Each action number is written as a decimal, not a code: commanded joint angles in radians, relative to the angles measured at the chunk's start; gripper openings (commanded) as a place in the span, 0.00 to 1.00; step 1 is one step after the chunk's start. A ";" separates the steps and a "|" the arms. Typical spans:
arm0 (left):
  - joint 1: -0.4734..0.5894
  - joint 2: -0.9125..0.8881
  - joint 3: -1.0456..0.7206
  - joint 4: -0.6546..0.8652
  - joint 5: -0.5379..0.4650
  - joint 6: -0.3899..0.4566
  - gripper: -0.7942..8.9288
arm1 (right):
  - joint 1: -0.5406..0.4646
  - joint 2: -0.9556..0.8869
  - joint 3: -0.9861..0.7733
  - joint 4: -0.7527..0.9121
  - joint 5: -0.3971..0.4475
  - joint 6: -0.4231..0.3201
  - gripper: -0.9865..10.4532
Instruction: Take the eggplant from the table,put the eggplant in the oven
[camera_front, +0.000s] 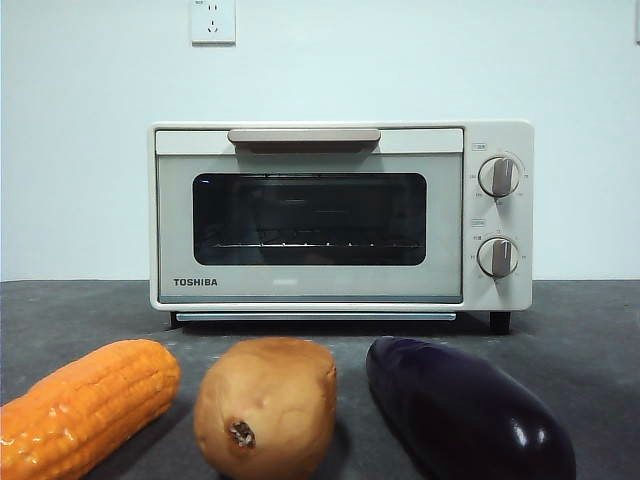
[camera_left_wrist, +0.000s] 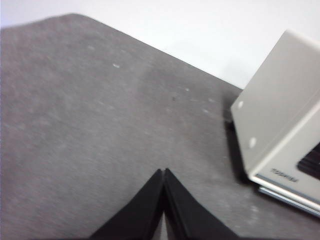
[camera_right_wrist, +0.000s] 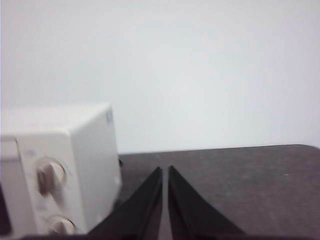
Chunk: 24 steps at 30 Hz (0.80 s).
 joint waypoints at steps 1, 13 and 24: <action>0.002 -0.001 -0.020 -0.004 0.040 -0.053 0.09 | -0.002 -0.003 0.000 0.039 -0.043 0.157 0.09; 0.002 0.029 0.154 -0.115 0.113 -0.050 0.09 | -0.002 -0.002 0.091 -0.034 -0.306 0.357 0.09; 0.002 0.223 0.335 -0.115 0.154 0.008 0.09 | -0.001 0.158 0.380 -0.296 -0.465 0.224 0.09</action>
